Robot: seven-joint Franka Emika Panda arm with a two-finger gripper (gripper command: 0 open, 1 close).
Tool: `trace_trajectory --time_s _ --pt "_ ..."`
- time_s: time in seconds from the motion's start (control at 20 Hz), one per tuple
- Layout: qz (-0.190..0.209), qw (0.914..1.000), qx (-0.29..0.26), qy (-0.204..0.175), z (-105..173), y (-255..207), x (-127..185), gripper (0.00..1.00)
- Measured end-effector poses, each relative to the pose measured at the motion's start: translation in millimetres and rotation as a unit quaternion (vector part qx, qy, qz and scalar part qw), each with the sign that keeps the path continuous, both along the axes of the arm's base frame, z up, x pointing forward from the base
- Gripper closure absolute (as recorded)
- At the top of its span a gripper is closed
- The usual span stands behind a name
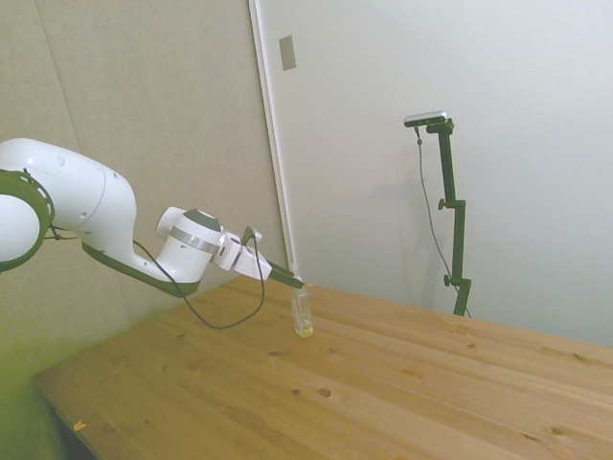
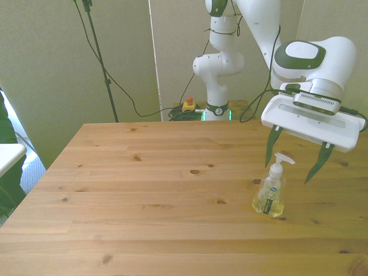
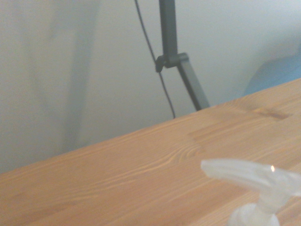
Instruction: Stand the sanitizer
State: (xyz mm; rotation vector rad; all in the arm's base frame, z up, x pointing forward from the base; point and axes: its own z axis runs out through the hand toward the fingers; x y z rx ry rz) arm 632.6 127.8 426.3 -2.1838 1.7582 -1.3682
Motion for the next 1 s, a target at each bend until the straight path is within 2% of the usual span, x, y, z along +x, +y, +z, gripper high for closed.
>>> trace_trajectory --time_s 0.25,0.45,0.65,0.8,1.0 --pt "0.046 0.9969 0.041 0.048 27 -12 -40 0.00" --pt "0.101 0.9865 0.069 0.109 26 -25 -78 0.00" --pt "0.153 0.9698 0.100 0.162 23 -29 -110 0.00" --pt "0.185 0.9565 0.121 0.191 40 -46 -128 0.00" --pt "0.230 0.9315 0.152 0.238 59 -87 -143 0.00"
